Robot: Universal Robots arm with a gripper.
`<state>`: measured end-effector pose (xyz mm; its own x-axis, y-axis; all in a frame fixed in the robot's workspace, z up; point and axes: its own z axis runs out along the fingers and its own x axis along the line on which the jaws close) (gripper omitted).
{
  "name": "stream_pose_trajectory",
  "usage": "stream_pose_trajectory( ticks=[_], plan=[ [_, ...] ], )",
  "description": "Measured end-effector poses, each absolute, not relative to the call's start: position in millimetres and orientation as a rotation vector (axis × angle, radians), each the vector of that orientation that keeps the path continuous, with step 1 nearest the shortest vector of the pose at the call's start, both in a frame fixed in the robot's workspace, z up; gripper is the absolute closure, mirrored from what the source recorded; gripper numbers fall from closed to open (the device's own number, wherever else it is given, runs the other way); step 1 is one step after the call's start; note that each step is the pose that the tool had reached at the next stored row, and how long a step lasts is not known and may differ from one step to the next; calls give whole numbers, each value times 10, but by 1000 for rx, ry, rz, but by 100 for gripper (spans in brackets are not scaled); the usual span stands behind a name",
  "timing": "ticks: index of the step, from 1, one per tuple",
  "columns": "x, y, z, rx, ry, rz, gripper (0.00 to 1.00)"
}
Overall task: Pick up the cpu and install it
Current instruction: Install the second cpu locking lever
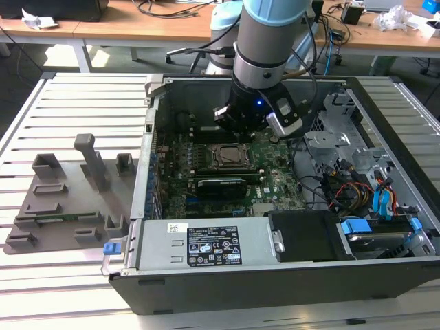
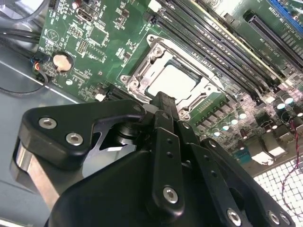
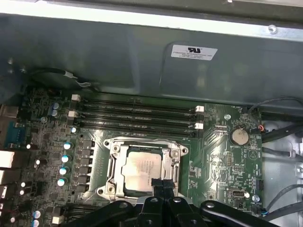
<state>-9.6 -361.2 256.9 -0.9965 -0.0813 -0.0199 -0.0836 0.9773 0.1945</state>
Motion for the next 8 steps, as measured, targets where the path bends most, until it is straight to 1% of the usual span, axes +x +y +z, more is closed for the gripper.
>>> stream_pose_trajectory(
  ticks=[8],
  plan=[
    [-87,-3650,2567,-130,3114,294,89]
  ],
)
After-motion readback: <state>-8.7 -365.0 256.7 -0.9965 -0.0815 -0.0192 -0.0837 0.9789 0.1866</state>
